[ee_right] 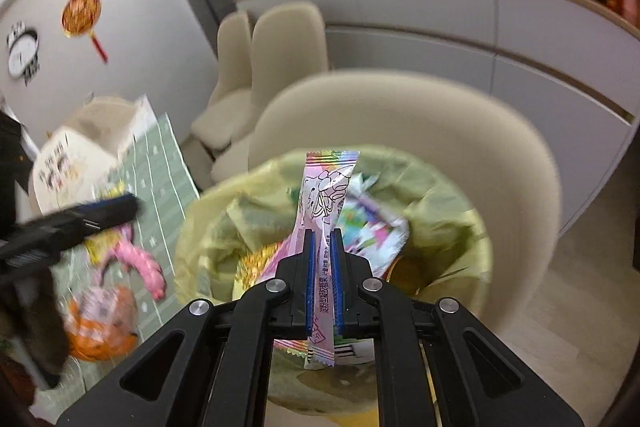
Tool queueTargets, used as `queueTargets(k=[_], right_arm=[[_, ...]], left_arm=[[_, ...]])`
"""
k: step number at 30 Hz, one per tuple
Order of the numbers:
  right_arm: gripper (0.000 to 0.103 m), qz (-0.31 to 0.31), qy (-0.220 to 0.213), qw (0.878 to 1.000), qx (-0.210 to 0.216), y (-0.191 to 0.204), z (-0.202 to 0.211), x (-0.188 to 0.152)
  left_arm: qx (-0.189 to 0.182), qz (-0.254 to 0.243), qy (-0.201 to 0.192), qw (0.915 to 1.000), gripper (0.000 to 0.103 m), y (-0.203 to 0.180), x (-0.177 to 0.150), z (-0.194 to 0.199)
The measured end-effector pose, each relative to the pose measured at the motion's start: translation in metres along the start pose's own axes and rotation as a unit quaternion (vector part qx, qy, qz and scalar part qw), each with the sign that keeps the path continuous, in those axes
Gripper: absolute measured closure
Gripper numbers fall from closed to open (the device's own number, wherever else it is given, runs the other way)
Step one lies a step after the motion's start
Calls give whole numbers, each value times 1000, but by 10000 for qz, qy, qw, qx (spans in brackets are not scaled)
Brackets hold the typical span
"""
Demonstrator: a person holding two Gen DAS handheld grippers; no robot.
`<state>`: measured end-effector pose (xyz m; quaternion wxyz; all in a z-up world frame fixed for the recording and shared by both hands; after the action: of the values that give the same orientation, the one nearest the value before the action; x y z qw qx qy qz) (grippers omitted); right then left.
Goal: Collect trash
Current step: 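Move both tools back over the table toward the orange bread bag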
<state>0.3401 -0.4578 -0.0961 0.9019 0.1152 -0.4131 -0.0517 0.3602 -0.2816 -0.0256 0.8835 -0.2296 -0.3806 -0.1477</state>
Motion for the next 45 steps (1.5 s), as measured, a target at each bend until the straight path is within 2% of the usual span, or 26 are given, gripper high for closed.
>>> queueTargets(k=[4,8,11,14,17,23,27,30,33,36,41,43,45], right_arm=[[94,-67,537,9983,-213,-7,-23,-23],[94,201,724,9958,-523,-10,-30,-32],[94,130,656,9969,-420,-8,-27,-31],[91,132,511,9974,-496,-2,-17,-30],[66,170,247,9978,-590,4,1,-28],[66,75,-294,9976,-626,30,41,-28],[66,244,-482,9957,-749,62,55,-34],[66,428,-355,9932,-1027,72,49,-37],[66,442,-106,9914,-1225,66,40,-39],[60,459,4,9879,-1479,56,37,-42],[59,441,112,9789,-1994,44,51,-47],[59,361,46,9782,-2046,43,61,-51],[59,263,27,9814,-1903,48,72,-59]], left_arm=[[179,236,48,9996,65,28,-16,21],[420,396,136,9982,66,51,-35,37],[537,536,191,9969,65,67,-48,51],[630,651,176,9957,66,79,-54,67],[704,722,134,9948,65,85,-59,81],[919,886,-26,9918,65,117,-74,122],[1282,968,-133,9869,62,157,-88,155],[1400,1144,-159,9834,59,186,-97,174],[1494,1241,-286,9805,59,207,-100,192],[1477,1366,-482,9784,58,218,-101,206],[1383,1450,-474,9786,58,235,-108,206],[1321,1488,-458,9789,57,240,-114,204],[1273,1528,-450,9790,57,244,-119,202]])
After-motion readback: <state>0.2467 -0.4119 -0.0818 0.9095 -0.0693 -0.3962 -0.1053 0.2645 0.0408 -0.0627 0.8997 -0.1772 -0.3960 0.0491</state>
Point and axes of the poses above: each gripper's, at about its wrist camera, not at the fingertips, and z roughly against the way its jaws point, y to its left, x to its top, the point moved 4 cm from there along -z, roughly the way its jaws point, and after that the axes turned 12 degrees about -y, right-handed, at the moved point
